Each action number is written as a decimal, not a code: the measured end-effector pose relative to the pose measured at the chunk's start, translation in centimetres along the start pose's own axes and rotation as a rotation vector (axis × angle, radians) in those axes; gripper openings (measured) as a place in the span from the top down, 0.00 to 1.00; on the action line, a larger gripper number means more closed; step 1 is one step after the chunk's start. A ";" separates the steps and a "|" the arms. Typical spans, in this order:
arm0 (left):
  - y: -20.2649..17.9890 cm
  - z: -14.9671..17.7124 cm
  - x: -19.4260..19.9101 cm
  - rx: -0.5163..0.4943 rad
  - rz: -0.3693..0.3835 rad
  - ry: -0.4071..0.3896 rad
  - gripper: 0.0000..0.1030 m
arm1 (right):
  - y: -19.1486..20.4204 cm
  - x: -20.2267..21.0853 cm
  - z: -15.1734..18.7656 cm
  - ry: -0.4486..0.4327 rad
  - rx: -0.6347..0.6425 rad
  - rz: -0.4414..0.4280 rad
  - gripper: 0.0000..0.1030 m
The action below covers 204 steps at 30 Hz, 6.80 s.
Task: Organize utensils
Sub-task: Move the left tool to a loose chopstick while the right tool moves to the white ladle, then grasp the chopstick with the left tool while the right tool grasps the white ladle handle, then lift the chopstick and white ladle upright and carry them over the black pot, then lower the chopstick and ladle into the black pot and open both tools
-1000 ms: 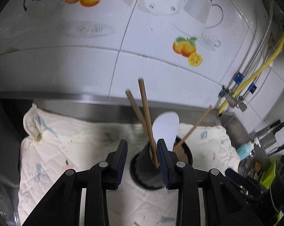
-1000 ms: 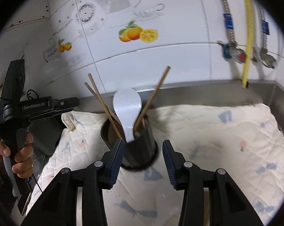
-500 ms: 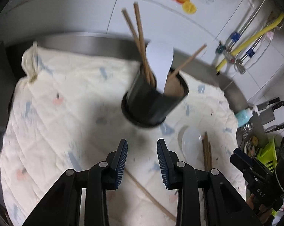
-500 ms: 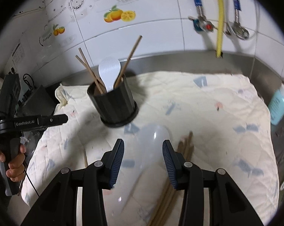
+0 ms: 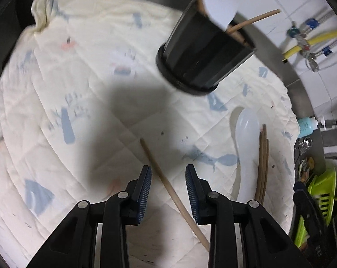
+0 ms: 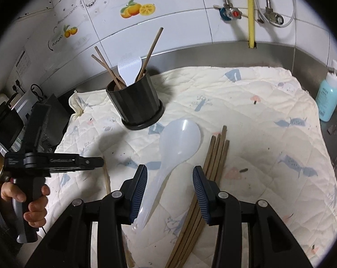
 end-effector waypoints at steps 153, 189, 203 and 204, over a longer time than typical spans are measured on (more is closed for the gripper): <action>-7.4 -19.2 16.8 -0.277 0.043 -0.531 0.95 | 6.9 -6.6 -19.3 -0.425 0.057 -0.200 0.82; -6.7 -19.5 13.9 -0.238 0.017 -0.471 0.93 | 4.5 -10.1 -15.4 -0.253 0.120 -0.099 0.59; -7.3 -17.3 15.2 -0.239 -0.011 -0.474 0.82 | 3.0 -4.5 -12.6 -0.220 0.063 -0.109 0.59; -7.4 -16.8 15.4 -0.240 -0.017 -0.481 0.77 | 2.8 -4.0 -12.2 -0.218 0.064 -0.099 0.59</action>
Point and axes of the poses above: each gripper's, at about its wrist camera, not at the fingertips, and x roughly against the way its jaws point, y to its left, z to its underside, the point moved 4 cm from there along -x, roughly the way its jaws point
